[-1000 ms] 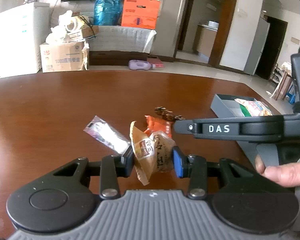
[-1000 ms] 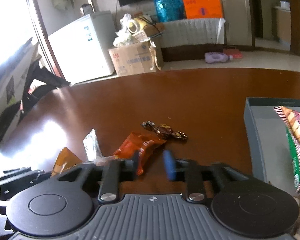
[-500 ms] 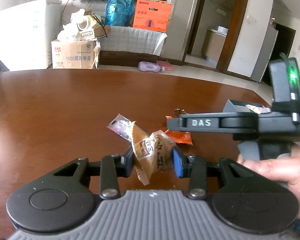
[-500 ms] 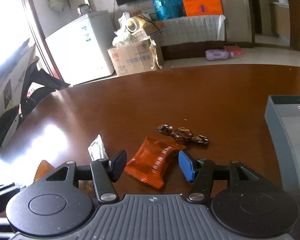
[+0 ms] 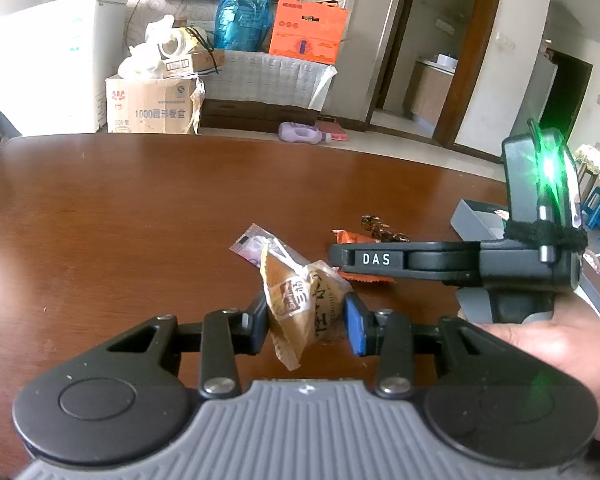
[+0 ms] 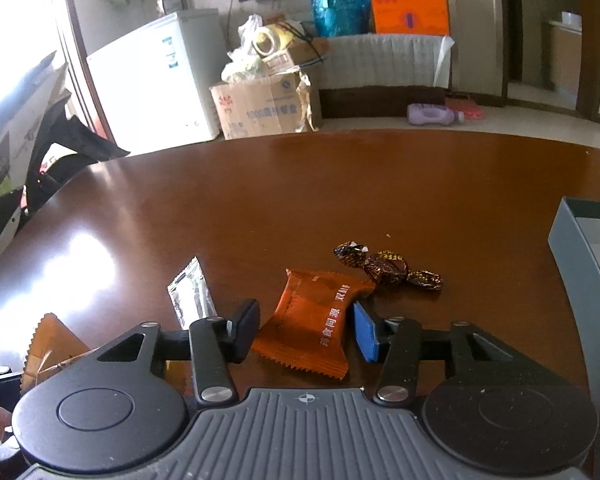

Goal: Organize snacks
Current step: 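Carry the pastry and orange candy packet over the box with both tools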

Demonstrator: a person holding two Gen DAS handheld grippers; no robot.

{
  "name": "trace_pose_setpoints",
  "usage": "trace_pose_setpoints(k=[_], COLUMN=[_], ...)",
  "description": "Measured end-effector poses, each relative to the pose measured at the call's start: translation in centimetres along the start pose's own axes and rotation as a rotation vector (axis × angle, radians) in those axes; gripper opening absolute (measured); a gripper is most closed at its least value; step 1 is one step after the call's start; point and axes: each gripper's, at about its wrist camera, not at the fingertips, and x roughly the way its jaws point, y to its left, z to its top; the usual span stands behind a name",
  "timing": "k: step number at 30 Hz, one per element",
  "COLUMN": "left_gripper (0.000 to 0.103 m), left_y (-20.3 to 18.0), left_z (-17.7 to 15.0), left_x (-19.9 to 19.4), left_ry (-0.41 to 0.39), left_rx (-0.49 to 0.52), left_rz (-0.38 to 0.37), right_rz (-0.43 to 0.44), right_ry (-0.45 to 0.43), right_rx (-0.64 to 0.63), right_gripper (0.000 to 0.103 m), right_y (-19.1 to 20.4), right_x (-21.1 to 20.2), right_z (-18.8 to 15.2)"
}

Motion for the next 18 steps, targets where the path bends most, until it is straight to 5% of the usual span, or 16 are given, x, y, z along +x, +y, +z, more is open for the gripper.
trace_pose_setpoints(k=[18], left_gripper=[0.037], left_y=[-0.4], left_z=[0.7], left_x=[-0.8], left_ry=[-0.020], left_rx=[0.018], left_rz=[-0.020], right_rz=[0.029], right_ry=[-0.056], right_rx=[-0.033], right_gripper=[0.041], right_y=[-1.0], right_x=[-3.8], right_z=[0.2])
